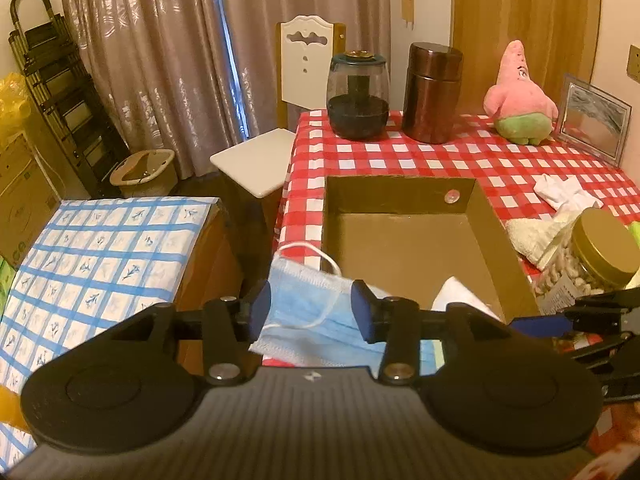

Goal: Organize soft objects
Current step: 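Carry the mask and towel into the cardboard tray and release both, then move the left gripper to the dark sock beside the nut jar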

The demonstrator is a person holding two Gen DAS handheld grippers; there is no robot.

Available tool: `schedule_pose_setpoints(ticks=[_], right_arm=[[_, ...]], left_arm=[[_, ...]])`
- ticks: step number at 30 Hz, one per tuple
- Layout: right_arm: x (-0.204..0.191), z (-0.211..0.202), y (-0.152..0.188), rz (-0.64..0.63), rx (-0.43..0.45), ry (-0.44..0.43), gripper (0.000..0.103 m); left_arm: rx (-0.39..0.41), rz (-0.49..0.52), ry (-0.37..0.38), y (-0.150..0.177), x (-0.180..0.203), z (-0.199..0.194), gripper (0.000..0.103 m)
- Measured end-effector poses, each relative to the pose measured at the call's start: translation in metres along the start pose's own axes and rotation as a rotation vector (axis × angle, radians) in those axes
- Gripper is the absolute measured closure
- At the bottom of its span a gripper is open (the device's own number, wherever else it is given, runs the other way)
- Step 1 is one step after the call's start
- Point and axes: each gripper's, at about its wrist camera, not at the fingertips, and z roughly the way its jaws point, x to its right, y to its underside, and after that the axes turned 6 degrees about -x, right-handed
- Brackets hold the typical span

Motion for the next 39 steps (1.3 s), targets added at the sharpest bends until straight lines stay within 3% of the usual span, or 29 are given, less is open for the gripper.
schedule_pose_setpoints(ticks=[8, 16, 24, 33, 39], right_arm=[[-0.01, -0.012, 0.005, -0.048, 0.027, 0.034, 0.052], [-0.023, -0.054, 0.015, -0.125, 0.105, 0.088, 0.052], [-0.024, -0.127, 0.051, -0.154, 0.24, 0.17, 0.052], [0.033, -0.201, 0.098, 0.041, 0.349, 0.361, 0.051], [0.07, -0.231, 0.122, 0.128, 0.372, 0.419, 0.051]], left_arm=[[0.002, -0.024, 0.0, 0.016, -0.006, -0.015, 0.062], [0.022, -0.024, 0.015, 0.029, 0.006, -0.042, 0.061], [0.063, 0.011, 0.111, 0.031, 0.058, -0.07, 0.061], [0.099, 0.069, 0.242, 0.028, 0.137, -0.093, 0.061], [0.083, 0.118, 0.305, 0.029, 0.188, -0.091, 0.061]])
